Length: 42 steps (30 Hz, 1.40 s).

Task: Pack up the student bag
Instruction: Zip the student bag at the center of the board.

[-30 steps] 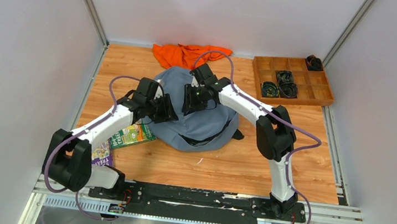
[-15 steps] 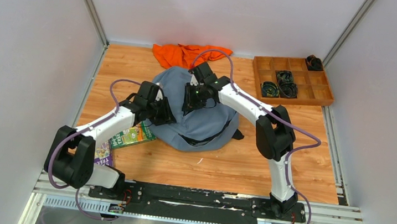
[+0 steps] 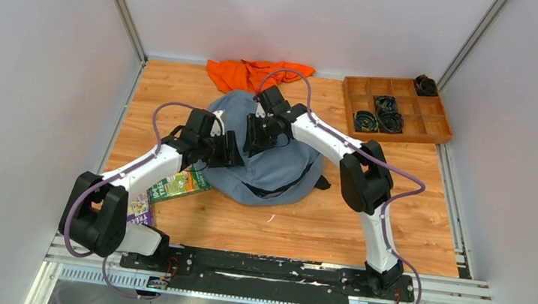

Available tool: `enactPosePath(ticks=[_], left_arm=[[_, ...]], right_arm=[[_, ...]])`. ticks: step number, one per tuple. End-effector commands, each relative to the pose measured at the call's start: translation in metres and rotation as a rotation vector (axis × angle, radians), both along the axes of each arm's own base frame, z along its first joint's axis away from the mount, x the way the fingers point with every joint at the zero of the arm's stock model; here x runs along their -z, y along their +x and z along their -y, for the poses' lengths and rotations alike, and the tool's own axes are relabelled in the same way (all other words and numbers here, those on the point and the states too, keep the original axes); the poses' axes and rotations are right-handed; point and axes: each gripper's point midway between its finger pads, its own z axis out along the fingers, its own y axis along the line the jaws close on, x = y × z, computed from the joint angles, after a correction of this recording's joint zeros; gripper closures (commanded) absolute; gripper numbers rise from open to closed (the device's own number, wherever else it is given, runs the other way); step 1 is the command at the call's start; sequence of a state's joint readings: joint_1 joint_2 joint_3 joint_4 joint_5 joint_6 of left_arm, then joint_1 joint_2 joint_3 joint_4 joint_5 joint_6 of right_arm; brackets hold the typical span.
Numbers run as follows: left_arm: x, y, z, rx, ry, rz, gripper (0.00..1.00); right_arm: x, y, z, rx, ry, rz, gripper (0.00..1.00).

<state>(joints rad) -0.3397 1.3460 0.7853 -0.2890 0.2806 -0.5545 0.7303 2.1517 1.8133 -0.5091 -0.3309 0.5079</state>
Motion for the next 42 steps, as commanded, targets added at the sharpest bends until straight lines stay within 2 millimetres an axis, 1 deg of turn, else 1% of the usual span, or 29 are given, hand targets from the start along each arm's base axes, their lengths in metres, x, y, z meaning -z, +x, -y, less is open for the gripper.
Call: enactPosePath(ticks=[1,3,5,7,8,11,14,18,22,23,25,28,30,33,34,37,40,42], left_arm=[[-0.031,0.005,0.018,0.159,-0.071,0.151,0.41],[-0.028,0.004,0.02,0.172,-0.07,0.159,0.38],[-0.023,0.004,0.021,0.161,-0.065,0.146,0.38],[-0.022,0.004,0.028,0.168,-0.082,0.14,0.37],[-0.02,0.004,0.031,0.171,-0.078,0.14,0.37],[-0.015,0.005,0.036,0.173,-0.049,0.15,0.37],[-0.015,0.011,0.04,0.162,-0.06,0.161,0.38],[-0.007,0.015,0.044,0.168,-0.066,0.144,0.42],[0.004,0.015,0.041,0.165,-0.034,0.116,0.45],[0.007,0.015,0.039,0.165,-0.016,0.105,0.47],[0.01,0.014,0.036,0.165,0.008,0.09,0.55],[0.011,0.013,0.036,0.157,0.014,0.09,0.7],[0.012,0.012,0.036,0.156,0.02,0.093,0.78],[0.014,0.01,0.038,0.157,0.015,0.077,0.96],[0.015,0.009,0.038,0.157,0.011,0.071,1.0],[0.016,0.002,0.04,0.173,-0.007,0.051,1.0],[0.014,-0.009,0.041,0.202,-0.022,0.044,1.0],[0.015,-0.016,0.038,0.213,-0.005,0.036,1.0]], right_arm=[[0.001,0.0,-0.001,0.005,-0.02,-0.013,0.62],[-0.001,0.001,-0.001,0.005,-0.016,-0.008,0.67],[-0.004,0.002,-0.001,0.006,-0.012,-0.004,0.79],[-0.008,0.001,-0.001,0.004,-0.004,-0.001,0.94],[-0.01,0.0,-0.001,0.005,-0.001,0.0,0.99],[-0.017,-0.001,-0.001,0.003,0.01,0.01,1.0],[-0.023,-0.002,0.002,0.004,0.016,0.021,1.0],[-0.028,-0.004,0.004,0.005,0.024,0.024,1.0],[-0.033,-0.005,0.003,0.004,0.036,0.03,1.0],[-0.033,-0.005,0.004,0.004,0.037,0.03,1.0],[-0.034,-0.006,0.003,0.005,0.038,0.031,1.0],[-0.036,-0.006,0.004,0.01,0.044,0.033,1.0],[-0.036,-0.005,0.002,0.016,0.05,0.031,1.0],[-0.034,-0.001,0.001,0.026,0.051,0.031,1.0],[-0.033,0.0,0.001,0.03,0.048,0.034,1.0],[-0.032,0.007,0.003,0.055,0.038,0.049,1.0],[-0.035,0.019,0.005,0.084,0.022,0.099,1.0],[-0.036,0.03,0.009,0.111,0.007,0.126,1.0]])
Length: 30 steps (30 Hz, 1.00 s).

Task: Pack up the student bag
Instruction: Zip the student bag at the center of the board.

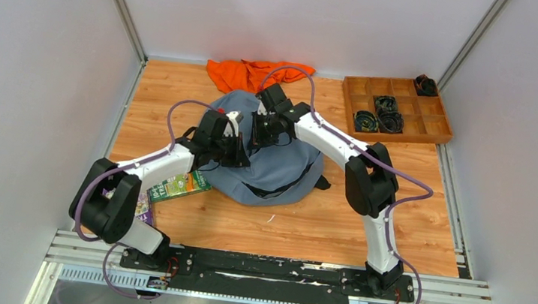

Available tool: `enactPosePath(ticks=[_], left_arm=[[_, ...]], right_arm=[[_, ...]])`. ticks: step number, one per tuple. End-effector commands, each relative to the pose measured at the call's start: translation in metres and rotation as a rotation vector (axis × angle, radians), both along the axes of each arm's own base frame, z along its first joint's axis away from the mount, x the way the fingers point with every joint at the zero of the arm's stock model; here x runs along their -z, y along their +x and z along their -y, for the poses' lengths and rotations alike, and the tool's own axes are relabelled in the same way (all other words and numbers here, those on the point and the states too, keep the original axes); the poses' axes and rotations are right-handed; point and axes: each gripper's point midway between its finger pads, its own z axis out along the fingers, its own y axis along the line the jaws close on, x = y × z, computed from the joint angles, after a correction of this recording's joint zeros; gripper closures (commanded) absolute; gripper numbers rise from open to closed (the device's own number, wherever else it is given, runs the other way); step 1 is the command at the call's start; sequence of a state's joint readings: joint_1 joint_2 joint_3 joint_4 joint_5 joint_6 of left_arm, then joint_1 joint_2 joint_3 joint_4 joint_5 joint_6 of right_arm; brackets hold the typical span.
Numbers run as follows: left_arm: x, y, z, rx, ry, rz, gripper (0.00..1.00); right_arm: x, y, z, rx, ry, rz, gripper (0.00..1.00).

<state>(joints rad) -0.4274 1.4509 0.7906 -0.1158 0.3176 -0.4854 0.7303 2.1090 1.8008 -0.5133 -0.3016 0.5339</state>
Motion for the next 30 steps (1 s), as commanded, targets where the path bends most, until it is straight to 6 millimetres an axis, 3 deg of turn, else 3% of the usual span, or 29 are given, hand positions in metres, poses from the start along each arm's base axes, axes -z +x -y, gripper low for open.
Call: enactPosePath(ticks=[1,9,18,23,26,28,30], left_arm=[[0.006,-0.028,-0.004,0.053,0.028,-0.057,1.0],[0.006,-0.045,-0.013,0.047,0.029,-0.057,1.0],[0.014,-0.058,-0.014,0.066,0.024,-0.102,1.0],[0.013,-0.058,-0.013,0.069,0.024,-0.095,1.0],[0.016,-0.058,-0.012,0.073,0.023,-0.112,0.91],[0.016,-0.058,-0.01,0.081,0.018,-0.117,1.0],[0.017,-0.059,-0.011,0.078,0.025,-0.119,1.0]], right_arm=[[-0.022,0.034,0.007,0.087,-0.004,0.114,1.0],[-0.039,0.064,0.025,0.161,-0.038,0.2,1.0],[-0.041,0.096,0.041,0.243,-0.034,0.206,1.0],[-0.049,0.101,0.042,0.248,-0.015,0.214,1.0],[-0.053,0.097,0.037,0.234,0.012,0.207,1.0],[-0.053,0.093,0.034,0.227,0.027,0.197,1.0],[-0.051,0.093,0.037,0.232,0.022,0.199,1.0]])
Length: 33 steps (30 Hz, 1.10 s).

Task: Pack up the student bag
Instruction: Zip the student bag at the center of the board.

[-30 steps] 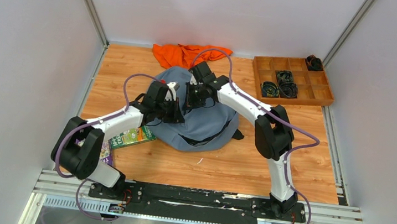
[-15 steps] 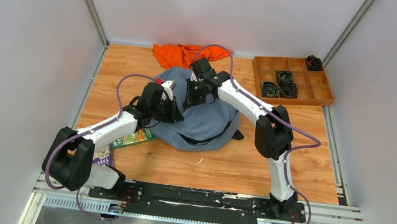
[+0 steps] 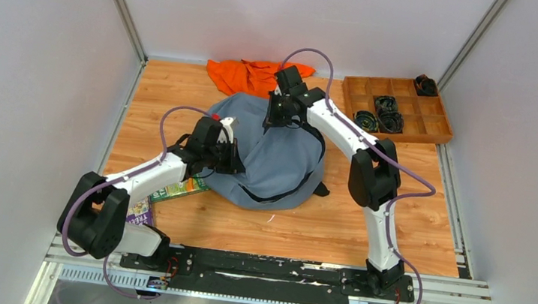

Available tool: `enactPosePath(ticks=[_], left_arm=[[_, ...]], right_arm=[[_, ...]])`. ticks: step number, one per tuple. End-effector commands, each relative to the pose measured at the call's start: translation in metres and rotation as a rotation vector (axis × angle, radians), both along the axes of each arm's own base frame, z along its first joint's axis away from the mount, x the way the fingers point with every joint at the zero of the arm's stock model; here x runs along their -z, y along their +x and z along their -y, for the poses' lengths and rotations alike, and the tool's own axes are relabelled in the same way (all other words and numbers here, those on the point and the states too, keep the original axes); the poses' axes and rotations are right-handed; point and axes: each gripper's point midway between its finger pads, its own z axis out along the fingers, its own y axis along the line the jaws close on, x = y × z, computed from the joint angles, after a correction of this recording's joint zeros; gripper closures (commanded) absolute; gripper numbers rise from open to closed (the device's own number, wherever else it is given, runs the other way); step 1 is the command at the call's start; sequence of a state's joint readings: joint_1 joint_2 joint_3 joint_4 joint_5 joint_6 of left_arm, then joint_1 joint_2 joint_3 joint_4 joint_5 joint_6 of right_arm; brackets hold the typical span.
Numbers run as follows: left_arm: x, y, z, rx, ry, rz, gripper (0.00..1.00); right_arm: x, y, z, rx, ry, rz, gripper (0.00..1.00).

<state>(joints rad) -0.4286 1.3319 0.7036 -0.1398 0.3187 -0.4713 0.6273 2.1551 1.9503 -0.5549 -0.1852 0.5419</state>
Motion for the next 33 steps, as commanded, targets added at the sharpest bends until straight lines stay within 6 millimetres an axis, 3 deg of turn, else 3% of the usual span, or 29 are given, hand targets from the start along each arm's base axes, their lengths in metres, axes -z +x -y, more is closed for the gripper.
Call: enactPosePath(ticks=[1,9,18,26,32,33], left_arm=[[0.019,-0.035,-0.001,0.063,0.026,-0.132,1.0],[0.014,-0.038,-0.013,0.024,0.074,-0.128,1.0],[0.016,-0.047,-0.017,-0.008,0.055,-0.138,1.0],[0.01,-0.042,-0.016,-0.016,0.051,-0.125,1.0],[-0.013,-0.024,-0.005,-0.022,0.0,-0.064,1.0],[-0.016,-0.021,-0.006,-0.027,0.012,-0.061,1.0]], right_arm=[[-0.028,0.022,0.003,0.052,0.035,0.11,1.0],[-0.032,0.06,0.027,0.095,0.035,0.133,1.0],[-0.018,0.106,0.063,0.187,0.01,0.121,1.0],[-0.026,0.103,0.065,0.164,0.014,0.131,1.0],[-0.071,0.094,0.062,0.105,0.06,0.211,1.0],[-0.079,0.092,0.064,0.095,0.064,0.225,0.92]])
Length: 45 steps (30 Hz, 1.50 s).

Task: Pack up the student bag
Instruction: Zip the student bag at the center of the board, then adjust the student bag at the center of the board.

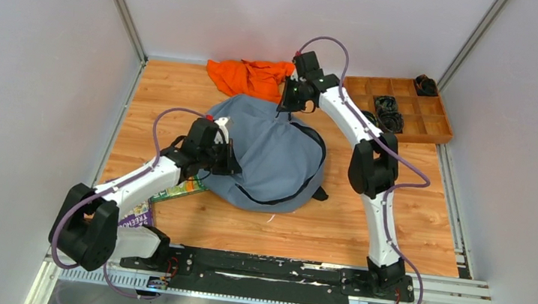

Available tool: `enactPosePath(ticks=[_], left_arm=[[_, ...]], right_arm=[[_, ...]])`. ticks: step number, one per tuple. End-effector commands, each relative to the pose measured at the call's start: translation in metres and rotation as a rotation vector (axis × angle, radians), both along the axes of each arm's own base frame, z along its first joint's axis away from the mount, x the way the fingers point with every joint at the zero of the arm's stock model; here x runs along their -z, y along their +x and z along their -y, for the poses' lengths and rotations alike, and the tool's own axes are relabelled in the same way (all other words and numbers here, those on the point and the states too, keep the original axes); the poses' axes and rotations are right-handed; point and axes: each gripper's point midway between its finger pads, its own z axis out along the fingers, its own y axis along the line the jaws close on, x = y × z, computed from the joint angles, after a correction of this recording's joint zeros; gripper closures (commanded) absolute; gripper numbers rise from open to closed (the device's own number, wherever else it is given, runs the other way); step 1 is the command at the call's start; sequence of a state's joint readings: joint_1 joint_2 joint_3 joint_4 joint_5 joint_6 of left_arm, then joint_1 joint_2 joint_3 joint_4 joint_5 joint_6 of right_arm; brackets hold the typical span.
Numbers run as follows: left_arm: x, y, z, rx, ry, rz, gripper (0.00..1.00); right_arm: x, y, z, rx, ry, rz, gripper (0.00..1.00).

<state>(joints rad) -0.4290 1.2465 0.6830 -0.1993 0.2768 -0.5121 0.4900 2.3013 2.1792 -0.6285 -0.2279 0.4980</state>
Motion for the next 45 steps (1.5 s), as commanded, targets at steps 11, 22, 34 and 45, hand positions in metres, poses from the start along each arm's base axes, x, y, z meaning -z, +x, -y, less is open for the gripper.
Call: enactPosePath(ticks=[11,22,34,45], left_arm=[[-0.063,0.032,-0.045,-0.122,0.051,0.037,0.32],[-0.039,0.025,-0.144,-0.569,0.161,-0.135,0.29],[-0.003,0.03,-0.133,-0.603,-0.109,-0.22,0.38],[-0.055,0.065,-0.08,-0.367,-0.213,-0.057,0.31]], right_arm=[[-0.06,-0.063,0.148,0.158,-0.039,0.158,0.25],[0.009,-0.179,0.17,0.165,0.02,-0.069,0.25],[0.029,-0.186,0.111,0.027,0.198,-0.161,0.38],[0.017,-0.178,0.12,0.043,0.139,-0.117,1.0]])
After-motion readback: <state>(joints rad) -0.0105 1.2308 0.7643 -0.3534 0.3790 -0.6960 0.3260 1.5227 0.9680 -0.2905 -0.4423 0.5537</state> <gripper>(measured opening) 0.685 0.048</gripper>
